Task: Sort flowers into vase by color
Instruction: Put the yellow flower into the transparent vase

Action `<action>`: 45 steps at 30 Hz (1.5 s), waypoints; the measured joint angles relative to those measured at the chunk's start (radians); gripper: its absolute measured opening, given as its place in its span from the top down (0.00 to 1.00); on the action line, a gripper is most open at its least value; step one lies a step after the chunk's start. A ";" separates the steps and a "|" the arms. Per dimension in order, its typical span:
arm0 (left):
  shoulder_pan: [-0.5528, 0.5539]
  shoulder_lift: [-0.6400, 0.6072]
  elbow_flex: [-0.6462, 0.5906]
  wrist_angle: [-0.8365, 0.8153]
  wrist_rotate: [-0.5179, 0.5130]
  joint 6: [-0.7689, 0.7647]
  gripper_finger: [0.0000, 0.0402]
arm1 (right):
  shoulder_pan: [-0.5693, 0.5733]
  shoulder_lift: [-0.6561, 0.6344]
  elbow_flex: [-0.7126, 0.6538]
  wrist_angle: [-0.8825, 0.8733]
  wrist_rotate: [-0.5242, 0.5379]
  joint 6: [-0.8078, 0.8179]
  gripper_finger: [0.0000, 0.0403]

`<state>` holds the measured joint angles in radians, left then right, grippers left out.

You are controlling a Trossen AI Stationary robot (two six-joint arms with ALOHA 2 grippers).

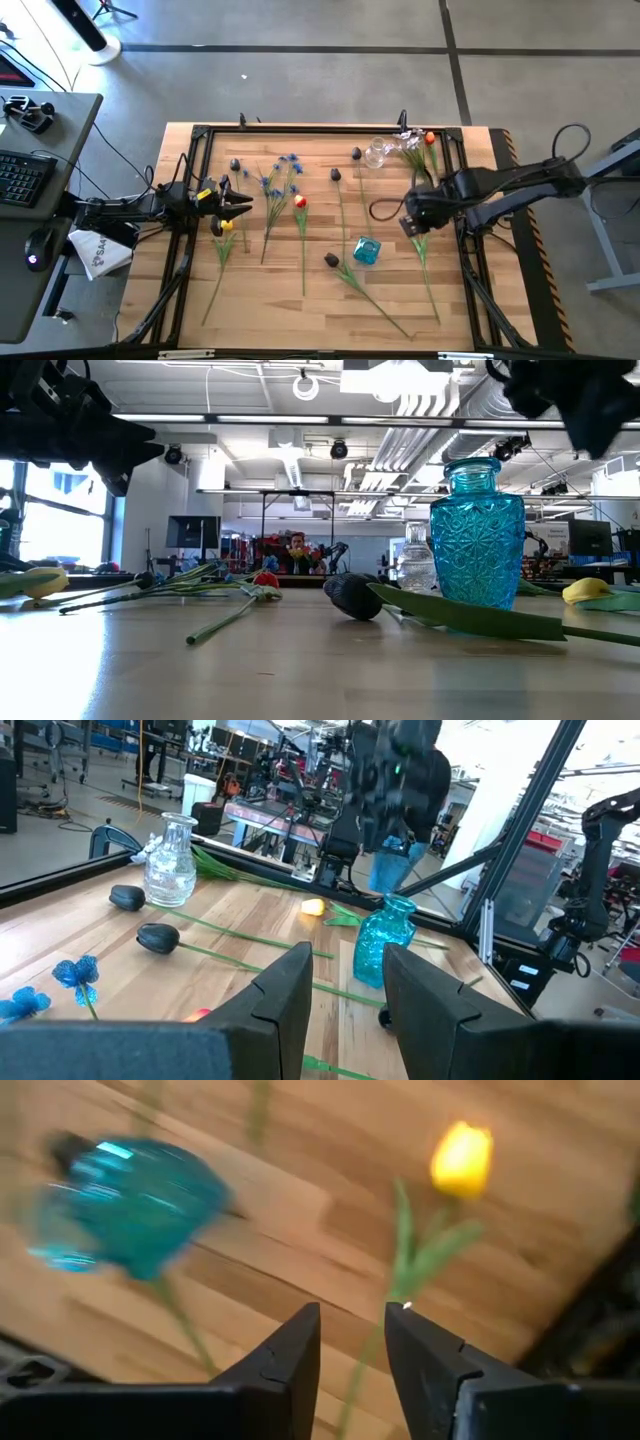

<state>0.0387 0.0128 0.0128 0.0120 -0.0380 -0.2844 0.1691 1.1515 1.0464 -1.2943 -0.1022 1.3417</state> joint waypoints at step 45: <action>0.000 0.000 0.000 0.000 0.000 0.000 0.72 | 0.015 -0.005 -0.410 0.351 0.010 0.192 0.98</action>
<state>0.0387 0.0132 0.0128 0.0124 -0.0380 -0.2848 0.1844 1.1470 0.6369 -0.9438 -0.0921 1.5337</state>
